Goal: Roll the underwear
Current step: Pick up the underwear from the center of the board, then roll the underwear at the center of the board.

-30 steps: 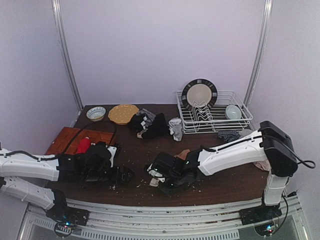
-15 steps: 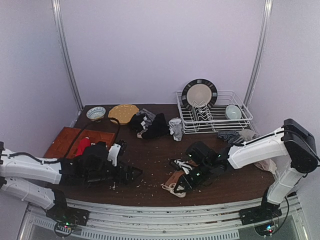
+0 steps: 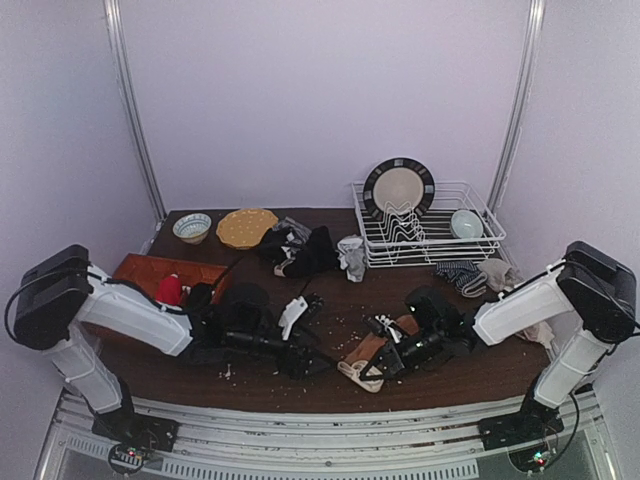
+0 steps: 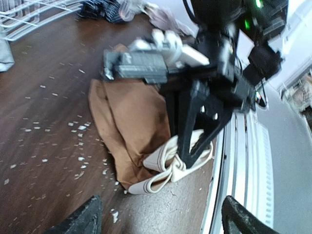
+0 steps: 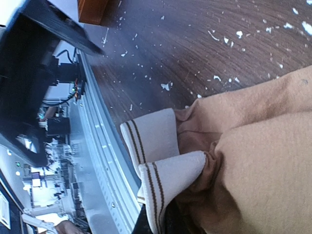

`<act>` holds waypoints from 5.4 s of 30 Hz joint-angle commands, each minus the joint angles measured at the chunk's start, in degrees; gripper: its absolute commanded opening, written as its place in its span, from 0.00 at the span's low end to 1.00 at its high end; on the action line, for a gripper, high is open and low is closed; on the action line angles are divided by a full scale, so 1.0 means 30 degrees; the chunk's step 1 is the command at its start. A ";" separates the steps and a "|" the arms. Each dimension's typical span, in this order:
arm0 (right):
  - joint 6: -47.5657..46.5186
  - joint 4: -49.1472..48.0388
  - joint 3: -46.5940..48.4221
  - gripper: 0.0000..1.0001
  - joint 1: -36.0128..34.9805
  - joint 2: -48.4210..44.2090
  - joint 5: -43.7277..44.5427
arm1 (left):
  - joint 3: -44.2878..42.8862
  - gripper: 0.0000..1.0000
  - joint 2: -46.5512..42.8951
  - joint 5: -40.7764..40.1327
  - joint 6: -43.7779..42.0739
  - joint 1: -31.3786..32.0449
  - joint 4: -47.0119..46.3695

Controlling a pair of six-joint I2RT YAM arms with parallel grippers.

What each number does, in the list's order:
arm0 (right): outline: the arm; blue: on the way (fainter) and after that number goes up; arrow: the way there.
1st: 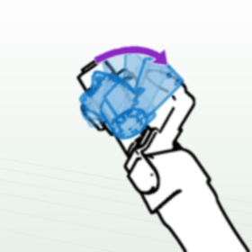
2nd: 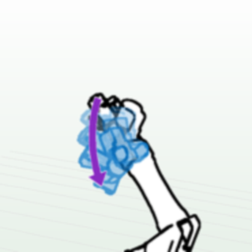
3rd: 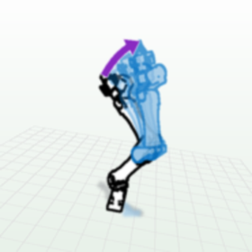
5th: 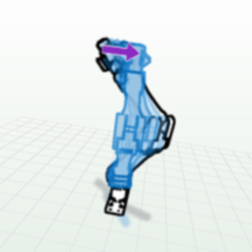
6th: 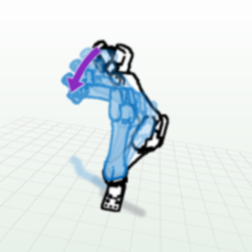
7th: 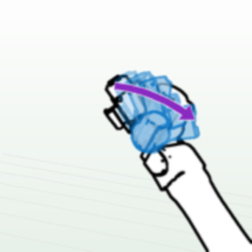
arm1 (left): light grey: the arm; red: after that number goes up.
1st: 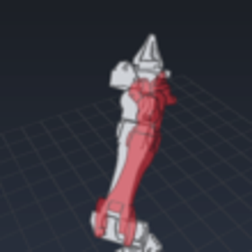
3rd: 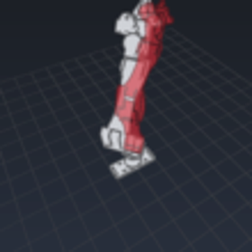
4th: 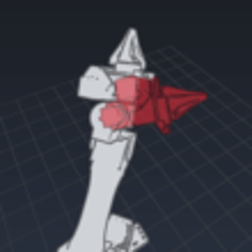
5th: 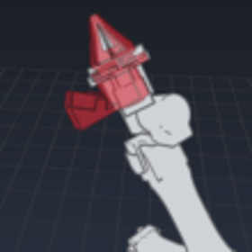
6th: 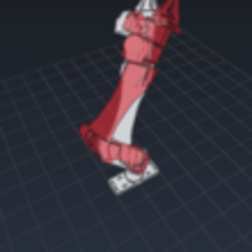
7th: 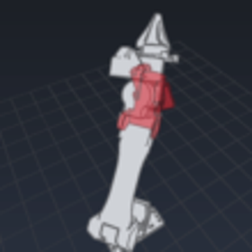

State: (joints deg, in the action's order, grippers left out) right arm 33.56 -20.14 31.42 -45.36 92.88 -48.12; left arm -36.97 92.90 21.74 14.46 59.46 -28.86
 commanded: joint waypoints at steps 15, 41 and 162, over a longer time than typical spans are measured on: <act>0.1768 -0.3622 -0.2153 0.00 0.0040 -0.0753 -0.2350 | -0.3659 0.83 0.5032 0.7135 -0.9109 0.0405 0.0597; -0.0327 -0.0138 -0.1526 0.06 -0.0866 -0.1291 -0.0673 | -0.7996 0.01 0.8546 0.8917 -1.1883 0.0511 0.4484; 0.2768 0.0187 -0.6406 0.00 0.0201 -0.7082 0.0642 | -0.9167 0.84 0.8534 0.9920 -1.3092 0.0277 0.4835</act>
State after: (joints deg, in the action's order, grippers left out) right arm 41.01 -21.30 13.91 -45.30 71.90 -46.33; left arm -61.21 115.98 48.58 -19.42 59.92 -21.26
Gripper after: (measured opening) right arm 0.044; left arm 0.855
